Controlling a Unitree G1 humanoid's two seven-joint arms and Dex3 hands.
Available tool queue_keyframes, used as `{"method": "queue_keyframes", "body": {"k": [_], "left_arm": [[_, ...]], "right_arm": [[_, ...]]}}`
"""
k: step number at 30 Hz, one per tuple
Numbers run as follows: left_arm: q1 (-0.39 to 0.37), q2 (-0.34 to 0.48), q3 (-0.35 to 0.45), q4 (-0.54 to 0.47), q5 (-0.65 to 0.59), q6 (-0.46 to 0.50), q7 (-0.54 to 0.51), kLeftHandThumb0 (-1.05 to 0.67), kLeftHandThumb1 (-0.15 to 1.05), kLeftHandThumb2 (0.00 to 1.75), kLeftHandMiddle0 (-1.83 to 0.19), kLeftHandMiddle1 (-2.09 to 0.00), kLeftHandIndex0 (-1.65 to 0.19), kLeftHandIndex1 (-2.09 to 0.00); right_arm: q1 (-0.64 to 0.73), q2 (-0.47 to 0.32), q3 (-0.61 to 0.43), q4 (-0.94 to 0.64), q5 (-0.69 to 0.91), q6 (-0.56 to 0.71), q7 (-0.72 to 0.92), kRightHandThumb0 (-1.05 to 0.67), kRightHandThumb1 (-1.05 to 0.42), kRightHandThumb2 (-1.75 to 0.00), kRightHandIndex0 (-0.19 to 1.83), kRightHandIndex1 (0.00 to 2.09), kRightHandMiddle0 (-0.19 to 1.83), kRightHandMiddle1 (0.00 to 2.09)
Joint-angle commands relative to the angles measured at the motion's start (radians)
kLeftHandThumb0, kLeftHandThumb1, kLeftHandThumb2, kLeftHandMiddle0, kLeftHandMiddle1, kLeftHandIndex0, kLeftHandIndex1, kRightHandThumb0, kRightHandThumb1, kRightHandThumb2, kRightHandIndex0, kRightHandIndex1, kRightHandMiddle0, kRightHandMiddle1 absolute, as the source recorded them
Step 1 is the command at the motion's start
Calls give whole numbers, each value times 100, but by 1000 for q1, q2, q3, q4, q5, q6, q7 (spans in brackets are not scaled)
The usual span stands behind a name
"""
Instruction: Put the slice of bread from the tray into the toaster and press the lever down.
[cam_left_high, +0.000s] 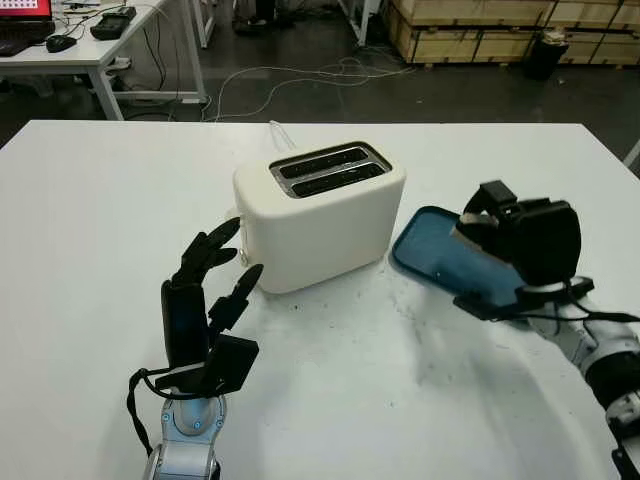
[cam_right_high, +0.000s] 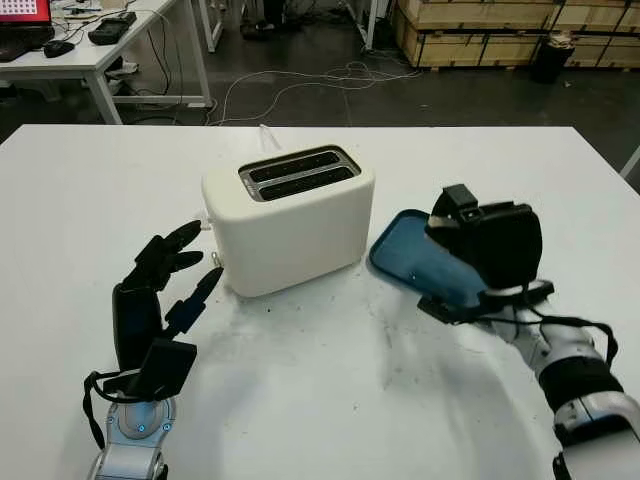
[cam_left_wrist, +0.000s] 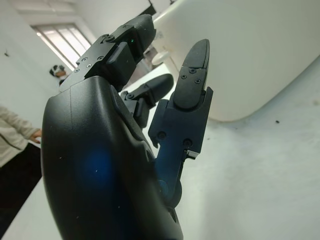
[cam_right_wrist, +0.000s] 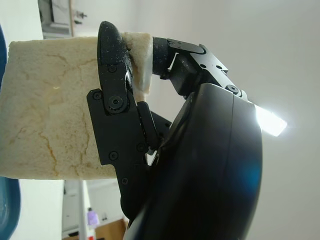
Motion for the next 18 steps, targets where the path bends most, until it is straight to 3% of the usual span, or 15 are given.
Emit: {"method": "queue_keyframes", "body": {"k": [1,6,8,10,14,18], "left_arm": [[-13,-1,-2,8,14,1,8,-27,92,5,-43,-94,-58,-34],[-16,-3,0,13,18,-1,9,-28,92,4,-44,-94,-59,-34],[-15,-5,-3,13,25,3,11,-28,92,4,-44,-94,-59,-34],[-13,-5,-4,15,28,0,14,-29,92,5,-44,-93,-59,-33],[-10,-8,-6,15,21,-1,12,-29,92,6,-44,-92,-58,-32],[-16,-5,-10,18,29,-2,14,-30,92,6,-45,-92,-59,-32]], "right_arm": [[-41,-11,-29,19,67,-51,63,-53,-92,-30,157,175,157,175],[-147,-15,-113,85,280,-212,335,-59,-92,-44,157,175,157,175],[-219,-5,-159,142,410,-274,521,-68,-92,-53,157,175,108,175],[-295,13,-202,206,528,-306,702,-76,-92,-56,157,175,95,175],[-476,76,-302,354,738,-275,1109,-98,-92,-52,154,175,125,175],[-621,150,-407,445,879,-143,1379,-104,-92,-35,142,167,126,167]]}}
